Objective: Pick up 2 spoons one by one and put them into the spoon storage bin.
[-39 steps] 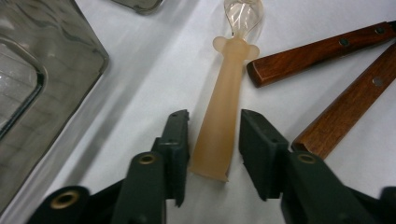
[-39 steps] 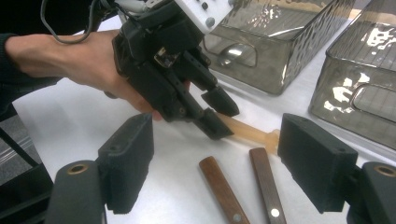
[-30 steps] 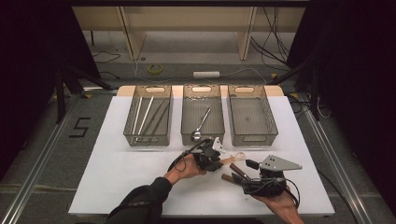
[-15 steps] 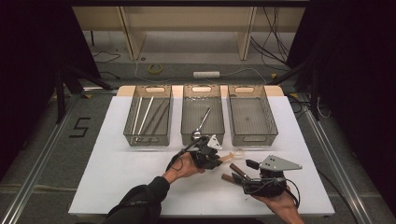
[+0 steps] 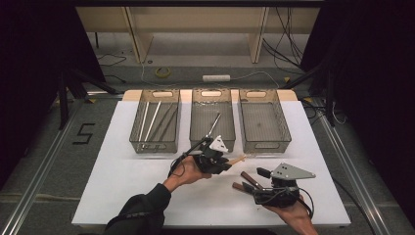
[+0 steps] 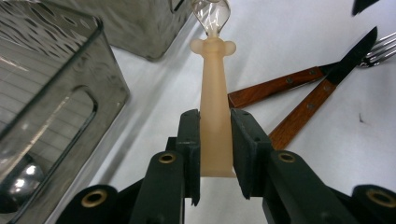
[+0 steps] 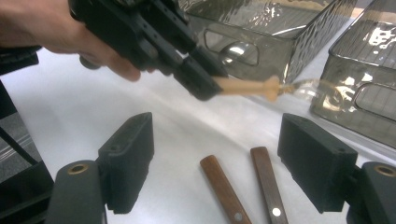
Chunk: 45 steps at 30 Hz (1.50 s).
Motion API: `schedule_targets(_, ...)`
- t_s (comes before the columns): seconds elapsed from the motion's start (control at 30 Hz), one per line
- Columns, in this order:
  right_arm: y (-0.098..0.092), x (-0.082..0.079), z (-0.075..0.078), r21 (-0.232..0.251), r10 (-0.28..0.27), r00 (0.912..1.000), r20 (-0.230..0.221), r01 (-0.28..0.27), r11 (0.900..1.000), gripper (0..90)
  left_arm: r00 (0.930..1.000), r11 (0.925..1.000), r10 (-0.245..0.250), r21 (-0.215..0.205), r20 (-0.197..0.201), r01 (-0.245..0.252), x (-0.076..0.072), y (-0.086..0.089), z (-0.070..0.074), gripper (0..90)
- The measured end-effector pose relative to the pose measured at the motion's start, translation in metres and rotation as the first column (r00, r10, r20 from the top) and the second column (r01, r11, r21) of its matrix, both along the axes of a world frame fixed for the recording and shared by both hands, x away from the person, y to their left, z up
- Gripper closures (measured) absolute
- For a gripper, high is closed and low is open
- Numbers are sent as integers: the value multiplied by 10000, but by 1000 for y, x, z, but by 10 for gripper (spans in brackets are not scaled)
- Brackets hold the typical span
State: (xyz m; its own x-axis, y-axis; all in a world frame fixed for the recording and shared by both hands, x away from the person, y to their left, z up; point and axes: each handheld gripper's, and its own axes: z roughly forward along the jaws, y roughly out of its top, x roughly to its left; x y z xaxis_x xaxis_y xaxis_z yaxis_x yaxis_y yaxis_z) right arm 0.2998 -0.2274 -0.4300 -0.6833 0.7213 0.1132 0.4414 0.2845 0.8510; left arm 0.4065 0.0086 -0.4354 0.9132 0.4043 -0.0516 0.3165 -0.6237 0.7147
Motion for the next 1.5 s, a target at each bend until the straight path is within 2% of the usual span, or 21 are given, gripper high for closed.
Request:
schedule_targets(0.33, 0, 0, 0, -2, 12, 10000, 10, -12, 10000, 280, 9990, 9973, 431, -591, 99, -425, 5, 13, 19, 736)
schedule_targets(0.53, 1, 0, 0, 6, 19, 10000, 13, -19, 10000, 280, 9949, 9913, 999, -867, 111, -986, 11, 24, 25, 736)
schedule_targets(0.67, 1, 0, 0, 41, 14, 10000, 18, -15, 10000, 280, 9893, 9841, 1457, -1046, 93, -1439, 16, 32, 28, 736)
schedule_targets(0.8, 1, 0, 0, 70, 16, 10000, 28, -16, 10000, 278, 9814, 9745, 1920, -1192, 54, -1900, 21, 41, 31, 736)
schedule_targets(0.93, 1, 0, 0, 77, -2, 10000, 24, 2, 10000, 274, 9697, 9609, 2442, -1333, -53, -2427, 24, 47, 31, 736)
schedule_targets(1.03, 1, 0, 0, 69, -11, 10000, 34, 11, 10000, 274, 9653, 9568, 2611, -1302, -99, -2601, 27, 50, 31, 736)
schedule_targets(1.2, 1, 0, 0, 75, -7, 10000, 38, 7, 10000, 274, 9543, 9441, 2986, -1428, -111, -2971, 30, 55, 34, 736)
schedule_targets(1.3, 0, 0, 0, 122, -43, 10000, 15, 43, 9999, 274, 9463, 9362, 3232, -1451, -29, -3202, 35, 58, 36, 735)
schedule_targets(1.47, 0, 1, -1, 115, -76, 10000, -13, 76, 9999, 274, 9252, 9125, 3793, -1599, -140, -3765, 45, 61, 36, 735)
schedule_targets(1.5, 0, 1, -1, 116, -67, 10000, 3, 67, 9999, 274, 9240, 9125, 3821, -1532, -117, -3793, 47, 62, 36, 735)
